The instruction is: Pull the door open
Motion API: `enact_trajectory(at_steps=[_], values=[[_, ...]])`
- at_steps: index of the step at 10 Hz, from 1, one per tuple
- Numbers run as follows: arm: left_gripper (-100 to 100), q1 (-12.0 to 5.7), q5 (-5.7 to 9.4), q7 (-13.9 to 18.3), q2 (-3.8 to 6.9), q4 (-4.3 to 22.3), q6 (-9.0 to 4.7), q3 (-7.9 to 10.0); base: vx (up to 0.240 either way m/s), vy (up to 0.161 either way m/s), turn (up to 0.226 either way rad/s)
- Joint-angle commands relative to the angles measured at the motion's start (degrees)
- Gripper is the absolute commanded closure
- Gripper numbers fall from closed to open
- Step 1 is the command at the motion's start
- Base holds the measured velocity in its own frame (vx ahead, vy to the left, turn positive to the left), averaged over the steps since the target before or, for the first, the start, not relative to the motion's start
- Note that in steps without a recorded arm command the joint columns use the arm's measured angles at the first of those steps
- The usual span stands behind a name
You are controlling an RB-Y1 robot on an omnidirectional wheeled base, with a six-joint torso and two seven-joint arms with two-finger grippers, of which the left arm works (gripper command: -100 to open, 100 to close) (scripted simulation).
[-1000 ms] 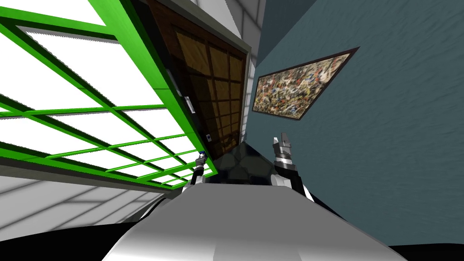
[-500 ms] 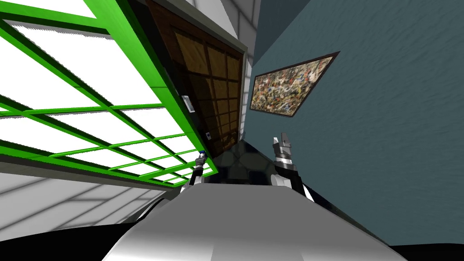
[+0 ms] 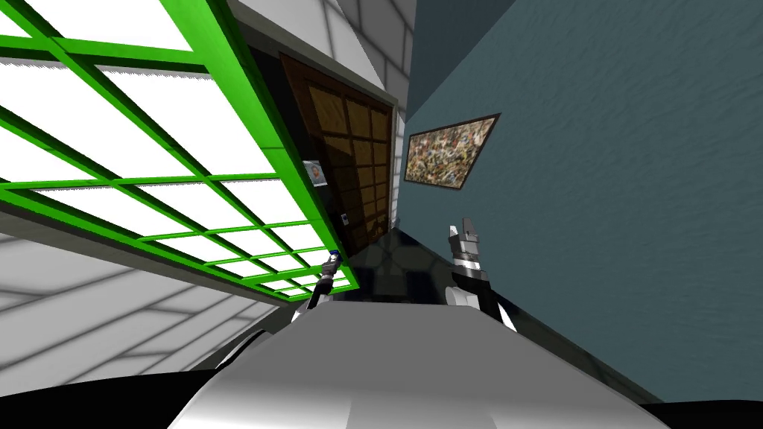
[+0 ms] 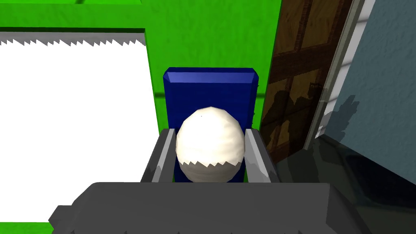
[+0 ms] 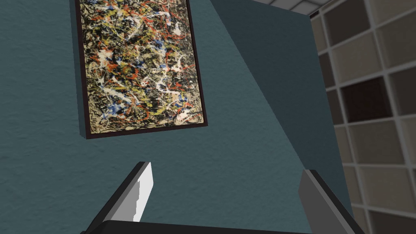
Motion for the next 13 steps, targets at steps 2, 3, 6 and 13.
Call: enact_trajectory(at_steps=[2,3,6,13], values=[[100,0.84,-1.0,2.05,1.49,-0.47,-1.43,-1.95,-0.205,0.043,-0.085],[100,1.17,-1.39,2.86,2.07,-0.65,-1.99,-2.71,-0.215,0.049,-0.096],[100,2.17,-2.58,5.32,3.86,-1.22,-3.7,-5.05,-0.202,0.032,-0.067],[100,4.84,-4.43,8.73,6.64,-1.92,-7.38,-8.57,-0.18,0.045,-0.08]])
